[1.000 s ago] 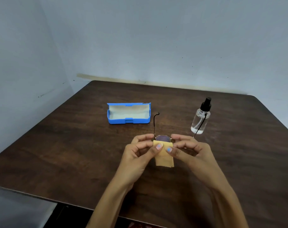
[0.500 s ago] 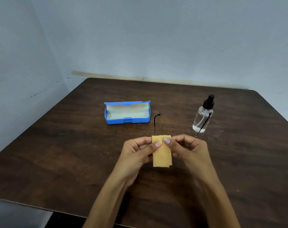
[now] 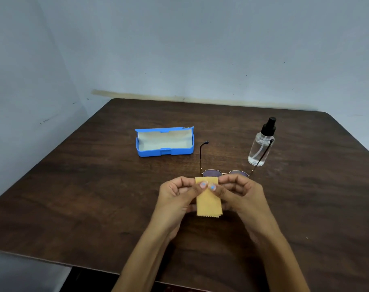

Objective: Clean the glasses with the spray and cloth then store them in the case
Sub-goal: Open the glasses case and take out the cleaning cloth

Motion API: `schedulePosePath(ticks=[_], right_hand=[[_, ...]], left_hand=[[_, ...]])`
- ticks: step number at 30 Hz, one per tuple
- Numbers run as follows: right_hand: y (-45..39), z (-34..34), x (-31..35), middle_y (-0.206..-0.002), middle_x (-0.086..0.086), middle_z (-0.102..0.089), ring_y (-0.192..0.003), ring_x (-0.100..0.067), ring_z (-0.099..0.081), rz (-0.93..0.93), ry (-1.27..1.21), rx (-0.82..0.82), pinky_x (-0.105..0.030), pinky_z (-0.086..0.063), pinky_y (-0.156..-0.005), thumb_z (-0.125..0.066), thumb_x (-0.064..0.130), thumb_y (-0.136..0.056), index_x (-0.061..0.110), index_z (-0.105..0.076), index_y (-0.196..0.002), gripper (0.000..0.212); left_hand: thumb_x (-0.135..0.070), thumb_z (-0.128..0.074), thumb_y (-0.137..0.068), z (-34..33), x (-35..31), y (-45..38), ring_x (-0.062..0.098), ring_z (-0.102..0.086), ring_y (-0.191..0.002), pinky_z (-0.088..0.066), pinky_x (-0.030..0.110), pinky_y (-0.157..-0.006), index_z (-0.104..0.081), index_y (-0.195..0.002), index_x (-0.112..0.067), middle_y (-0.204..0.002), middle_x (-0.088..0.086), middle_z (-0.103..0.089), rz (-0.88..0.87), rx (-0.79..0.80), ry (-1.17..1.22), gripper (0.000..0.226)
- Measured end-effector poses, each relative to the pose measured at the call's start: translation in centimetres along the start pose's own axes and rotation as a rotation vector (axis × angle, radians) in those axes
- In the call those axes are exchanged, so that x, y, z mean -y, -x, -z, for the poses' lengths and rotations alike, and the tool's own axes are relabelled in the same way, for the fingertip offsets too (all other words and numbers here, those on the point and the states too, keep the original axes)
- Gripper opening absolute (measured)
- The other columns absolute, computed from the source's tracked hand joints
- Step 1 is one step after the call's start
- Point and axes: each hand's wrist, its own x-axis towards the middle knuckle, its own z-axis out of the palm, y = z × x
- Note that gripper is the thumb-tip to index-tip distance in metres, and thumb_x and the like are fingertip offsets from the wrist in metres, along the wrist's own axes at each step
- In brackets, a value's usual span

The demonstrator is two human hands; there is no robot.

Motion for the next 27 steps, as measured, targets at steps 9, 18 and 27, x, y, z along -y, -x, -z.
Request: schedulePosePath(ticks=[9, 18, 27], right_hand=[[-0.1, 0.9, 0.1, -0.091, -0.018, -0.073, -0.084, -0.027, -0.071, -0.159, -0.076, 0.116, -0.033, -0.059, -0.070, -0.075, 0.009, -0.060, -0.001, -0.068, -0.103, 0.045], [-0.1, 1.1, 0.4, -0.078, -0.005, -0.072, -0.074, -0.017, -0.069, -0.022, 0.025, 0.153, -0.028, -0.056, -0.062, -0.062, -0.014, -0.079, 0.013, -0.070, -0.067, 0.031], [-0.2, 0.6, 0.3, -0.080, -0.006, -0.074, -0.079, -0.018, -0.071, -0.033, 0.087, 0.103, -0.022, -0.057, -0.065, -0.051, -0.011, -0.088, 0.005, -0.073, -0.075, 0.030]], left_hand=[[0.010, -0.071, -0.070, 0.9, 0.1, 0.0, 0.025, -0.072, -0.085, -0.060, 0.035, -0.069, -0.050, -0.118, -0.012, -0.094, 0.012, -0.074, 0.132, 0.051, -0.009, 0.057], [0.012, -0.059, -0.080, 0.8, 0.2, 0.2, 0.019, -0.072, -0.079, -0.059, 0.026, -0.060, -0.068, -0.080, -0.005, -0.085, 0.009, -0.075, 0.004, 0.052, -0.030, 0.019], [0.000, -0.055, -0.087, 0.8, 0.4, -0.3, 0.019, -0.072, -0.081, -0.058, 0.026, -0.065, -0.072, -0.076, -0.002, -0.085, 0.014, -0.074, 0.037, -0.007, 0.003, 0.020]])
